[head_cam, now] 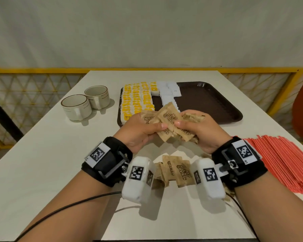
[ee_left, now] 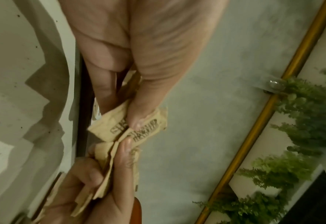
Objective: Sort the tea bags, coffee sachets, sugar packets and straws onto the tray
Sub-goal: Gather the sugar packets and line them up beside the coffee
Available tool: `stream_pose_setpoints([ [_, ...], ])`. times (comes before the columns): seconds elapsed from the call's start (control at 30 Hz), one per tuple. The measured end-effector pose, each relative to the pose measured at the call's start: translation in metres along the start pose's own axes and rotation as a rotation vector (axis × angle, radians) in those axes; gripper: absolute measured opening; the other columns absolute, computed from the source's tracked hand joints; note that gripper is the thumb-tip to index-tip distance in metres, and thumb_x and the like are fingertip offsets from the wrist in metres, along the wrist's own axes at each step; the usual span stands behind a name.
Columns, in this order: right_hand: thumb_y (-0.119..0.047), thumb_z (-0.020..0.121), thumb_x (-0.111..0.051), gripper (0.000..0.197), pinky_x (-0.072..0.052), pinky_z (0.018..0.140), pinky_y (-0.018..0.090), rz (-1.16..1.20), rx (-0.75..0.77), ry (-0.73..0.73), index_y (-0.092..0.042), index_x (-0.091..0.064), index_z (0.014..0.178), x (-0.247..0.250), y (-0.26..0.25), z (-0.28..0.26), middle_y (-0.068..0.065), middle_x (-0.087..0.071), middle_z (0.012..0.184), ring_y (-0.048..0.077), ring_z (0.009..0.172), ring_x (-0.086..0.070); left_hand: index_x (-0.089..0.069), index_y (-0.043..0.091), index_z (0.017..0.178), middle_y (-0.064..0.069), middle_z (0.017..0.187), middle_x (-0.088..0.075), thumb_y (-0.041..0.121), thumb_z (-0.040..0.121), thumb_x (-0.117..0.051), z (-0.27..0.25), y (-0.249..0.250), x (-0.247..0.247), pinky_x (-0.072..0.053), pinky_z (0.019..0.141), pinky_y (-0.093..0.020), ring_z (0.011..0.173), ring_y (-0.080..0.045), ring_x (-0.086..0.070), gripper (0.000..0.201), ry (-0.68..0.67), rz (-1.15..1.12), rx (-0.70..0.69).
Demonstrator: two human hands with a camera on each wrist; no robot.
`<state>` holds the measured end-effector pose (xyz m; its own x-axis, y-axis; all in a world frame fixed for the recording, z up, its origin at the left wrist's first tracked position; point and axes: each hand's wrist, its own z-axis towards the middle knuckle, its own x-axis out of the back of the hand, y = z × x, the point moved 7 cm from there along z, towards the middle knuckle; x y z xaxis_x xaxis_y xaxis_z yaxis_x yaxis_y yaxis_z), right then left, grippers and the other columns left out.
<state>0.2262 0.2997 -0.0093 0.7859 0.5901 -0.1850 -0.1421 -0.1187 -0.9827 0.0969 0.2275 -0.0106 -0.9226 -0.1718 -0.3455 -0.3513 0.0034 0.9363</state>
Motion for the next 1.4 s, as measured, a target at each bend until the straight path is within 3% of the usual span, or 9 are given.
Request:
stream_pose_setpoints([
  [0.2, -0.002, 0.086, -0.06, 0.027, -0.048, 0.041, 0.019, 0.336, -0.114, 0.072, -0.001, -0.058, 0.112, 0.006, -0.001, 0.0, 0.016, -0.068, 0.093, 0.014, 0.061, -0.066, -0.053, -0.006, 0.123, -0.023, 0.108, -0.066, -0.004, 0.088, -0.056, 0.006, 0.002, 0.019, -0.059, 0.075, -0.035, 0.091, -0.029, -0.068, 0.036, 0.157, -0.086, -0.054],
  [0.37, 0.001, 0.082, -0.06, 0.014, -0.05, 0.041, 0.019, 0.14, -0.128, -0.089, -0.001, -0.061, 0.097, -0.014, 0.003, -0.008, 0.015, -0.07, 0.08, 0.015, 0.055, -0.066, -0.053, -0.005, 0.122, -0.024, 0.107, -0.064, 0.007, 0.097, -0.047, 0.007, -0.001, 0.015, -0.059, 0.063, -0.03, 0.086, -0.027, -0.066, 0.028, 0.169, -0.181, -0.009],
  [0.5, 0.006, 0.086, -0.057, 0.012, -0.05, 0.042, 0.02, 0.154, -0.104, -0.046, 0.002, -0.063, 0.095, -0.013, 0.002, -0.007, 0.015, -0.071, 0.077, 0.016, 0.055, -0.066, -0.056, 0.001, 0.117, -0.019, 0.1, -0.067, 0.014, 0.099, -0.044, 0.006, -0.005, 0.01, -0.057, 0.056, -0.024, 0.083, -0.025, -0.066, 0.025, 0.116, -0.167, 0.086],
  [0.63, 0.006, 0.087, -0.056, 0.01, -0.051, 0.042, 0.019, 0.207, -0.11, 0.004, 0.001, -0.064, 0.092, -0.006, -0.001, -0.007, 0.012, -0.072, 0.075, 0.015, 0.055, -0.067, -0.057, -0.003, 0.119, -0.02, 0.111, -0.067, 0.002, 0.086, -0.058, 0.006, -0.004, 0.012, -0.057, 0.063, -0.022, 0.092, -0.025, -0.066, 0.033, 0.089, -0.093, 0.017],
  [0.77, 0.006, 0.085, -0.058, 0.01, -0.05, 0.042, 0.021, 0.155, -0.09, -0.003, 0.002, -0.063, 0.093, -0.005, -0.002, -0.005, 0.015, -0.071, 0.077, 0.017, 0.054, -0.066, -0.06, -0.003, 0.109, -0.015, 0.093, -0.07, 0.0, 0.079, -0.069, 0.006, 0.004, 0.028, -0.05, 0.05, -0.018, 0.07, -0.016, -0.068, 0.031, 0.179, 0.134, -0.046],
  [0.97, 0.003, 0.076, -0.065, 0.024, -0.055, 0.058, 0.025, 0.004, -0.143, -0.181, 0.005, -0.064, 0.101, -0.017, 0.011, -0.009, 0.022, -0.07, 0.095, 0.021, 0.071, -0.07, -0.061, 0.0, 0.095, -0.012, 0.074, -0.069, -0.012, 0.084, -0.057, 0.001, -0.002, 0.011, -0.047, 0.047, -0.02, 0.049, -0.013, -0.059, 0.017, -0.02, 0.186, 0.038],
  [1.2, 0.006, 0.084, -0.059, 0.011, -0.051, 0.044, 0.021, 0.16, -0.136, -0.024, 0.003, -0.064, 0.093, -0.011, 0.005, -0.006, 0.016, -0.07, 0.079, 0.018, 0.057, -0.066, -0.065, 0.006, 0.099, -0.013, 0.094, -0.07, 0.023, 0.094, -0.052, 0.006, -0.005, 0.002, -0.057, 0.068, -0.026, 0.082, -0.019, -0.067, 0.022, 0.046, -0.195, 0.025],
  [1.33, 0.0, 0.084, -0.061, 0.027, -0.05, 0.045, 0.019, 0.274, -0.167, 0.048, 0.006, -0.062, 0.11, -0.005, 0.007, -0.004, 0.019, -0.068, 0.101, 0.024, 0.08, -0.064, -0.065, 0.009, 0.102, -0.011, 0.102, -0.071, 0.009, 0.086, -0.059, 0.006, -0.007, -0.003, -0.052, 0.061, -0.018, 0.086, -0.017, -0.066, 0.018, 0.041, -0.157, -0.051],
  [1.4, 0.001, 0.085, -0.061, 0.024, -0.051, 0.046, 0.019, 0.26, -0.165, 0.053, 0.005, -0.062, 0.109, -0.005, 0.008, -0.003, 0.018, -0.07, 0.098, 0.024, 0.077, -0.065, -0.064, 0.005, 0.104, -0.013, 0.102, -0.07, 0.001, 0.088, -0.058, 0.008, -0.007, 0.003, -0.052, 0.058, -0.017, 0.085, -0.019, -0.065, 0.017, 0.105, -0.111, -0.078],
])
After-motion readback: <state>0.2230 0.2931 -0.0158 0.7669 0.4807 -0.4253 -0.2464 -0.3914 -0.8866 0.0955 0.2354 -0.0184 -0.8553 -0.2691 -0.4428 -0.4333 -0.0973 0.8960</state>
